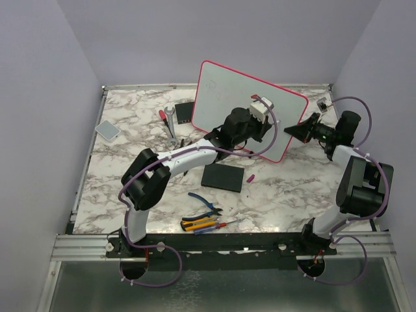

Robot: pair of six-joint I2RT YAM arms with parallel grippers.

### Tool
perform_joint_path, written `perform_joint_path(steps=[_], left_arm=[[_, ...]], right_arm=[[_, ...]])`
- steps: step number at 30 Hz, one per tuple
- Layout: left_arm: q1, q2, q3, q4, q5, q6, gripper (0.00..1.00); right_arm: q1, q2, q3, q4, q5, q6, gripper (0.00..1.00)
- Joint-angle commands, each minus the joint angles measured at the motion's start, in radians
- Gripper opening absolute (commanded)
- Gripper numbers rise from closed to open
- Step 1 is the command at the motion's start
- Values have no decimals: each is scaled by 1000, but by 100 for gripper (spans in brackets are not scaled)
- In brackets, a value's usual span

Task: Write a sentence on the whiteboard

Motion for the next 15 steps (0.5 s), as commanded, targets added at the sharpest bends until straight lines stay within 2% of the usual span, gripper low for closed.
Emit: perform_joint_path(steps=[1,15], left_arm=[[4,8,59,2,-39,23,0],[-1,37,76,0,7,7,0]], right_arm=[[9,18,-19,-43,62,-31,1],[9,18,-20,-43,63,-31,1]])
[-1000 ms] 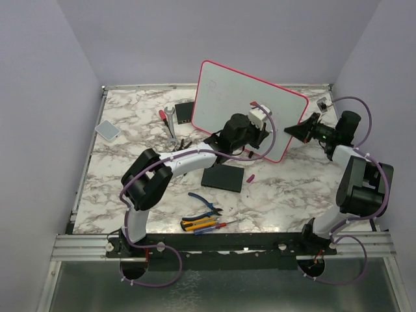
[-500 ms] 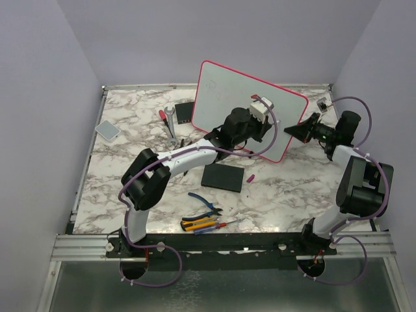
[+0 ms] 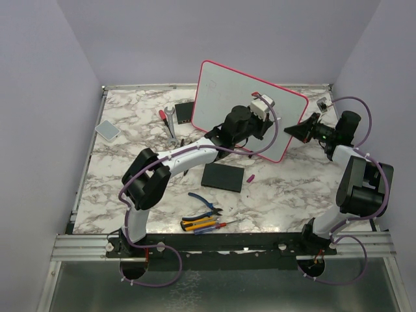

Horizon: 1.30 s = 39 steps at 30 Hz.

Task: Write a sentence on the whiteboard

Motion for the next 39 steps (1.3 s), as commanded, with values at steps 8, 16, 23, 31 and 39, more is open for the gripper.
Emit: perform_joint_path(steps=[8,16,23,31,39], left_arm=[[-8,42,42,0,23,1,0],[-9,38,30,-7,19,2,0],[-11,28,-12,-7,28,-2,0],[-11,14,-57,-5,19,0,0],[-11,3,-75,1,18,-2,0]], right_arm=[[9,19,-18,-46,63,-31,1],[9,18,-20,-44,63,-33,1],[9,18,-19,-43,63,-32,1],[8,18,-19,-43,62,-32,1],[8,16,-19,-44,63,-33,1]])
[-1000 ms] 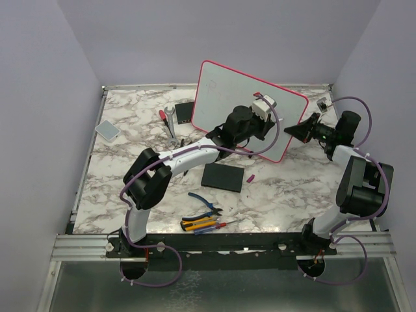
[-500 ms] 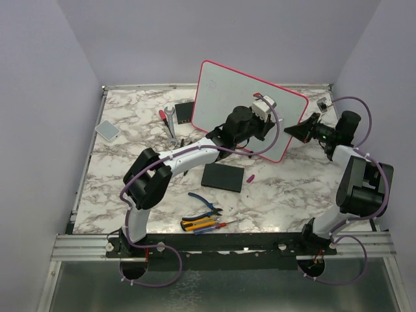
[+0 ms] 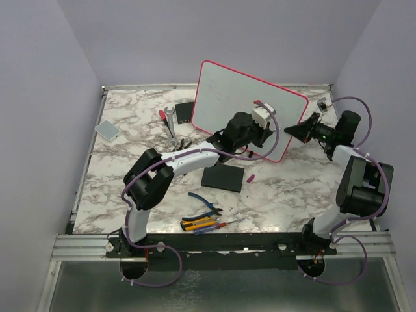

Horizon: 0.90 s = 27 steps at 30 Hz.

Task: Write a sentence on the whiteboard

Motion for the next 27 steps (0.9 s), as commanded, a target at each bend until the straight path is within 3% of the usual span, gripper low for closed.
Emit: perform_joint_path(steps=[1,6,16,27], left_arm=[[4,-15,-19,1,-14,5,0],[4,-48,0,0,-18,7,0],[3,-110,-19,-1,-36,15,0],[4,-135,-40,0,-40,19,0]], right_arm=[[8,15,-20,-42,63,-32,1],[9,2,-24,-40,59,-27,3],[8,-53,-54,7,94,1,37],[7,-98,-86,102,112,50,53]])
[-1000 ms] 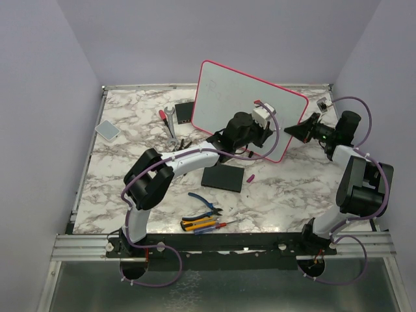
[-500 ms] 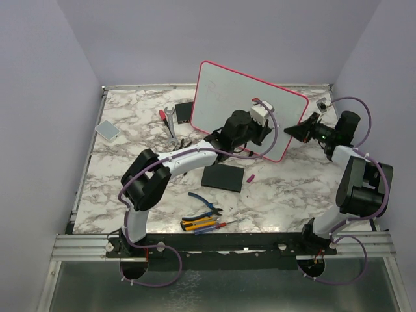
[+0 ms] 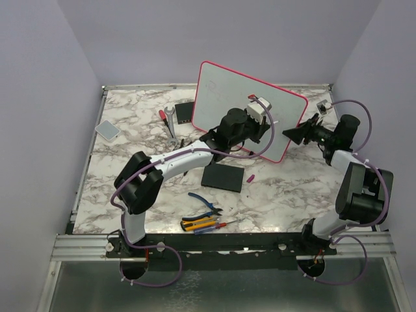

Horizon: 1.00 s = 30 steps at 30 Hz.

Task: Write a sentence on the whiteboard

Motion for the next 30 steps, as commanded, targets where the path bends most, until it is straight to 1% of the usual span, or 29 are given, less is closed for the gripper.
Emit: perform_joint_path(steps=[1,8,12,17,21,30], left_arm=[[1,-43,-21,8,-22,16,0],[0,-58,-44,8,-17,5,0],[-1,-62,-52,14,-14,2,0],[0,-63,-56,16,-6,-6,0],[-2,-61,-57,16,1,-8,0],[-17,-40,-41,16,3,-12,0]], right_arm=[[1,-32,-14,80,20,32,53],[-3,-59,-9,105,11,62,55],[-14,-76,-11,156,-1,113,56],[-28,-75,14,171,-6,133,56],[-46,-56,45,215,-35,175,53],[-57,-5,120,270,-102,245,40]])
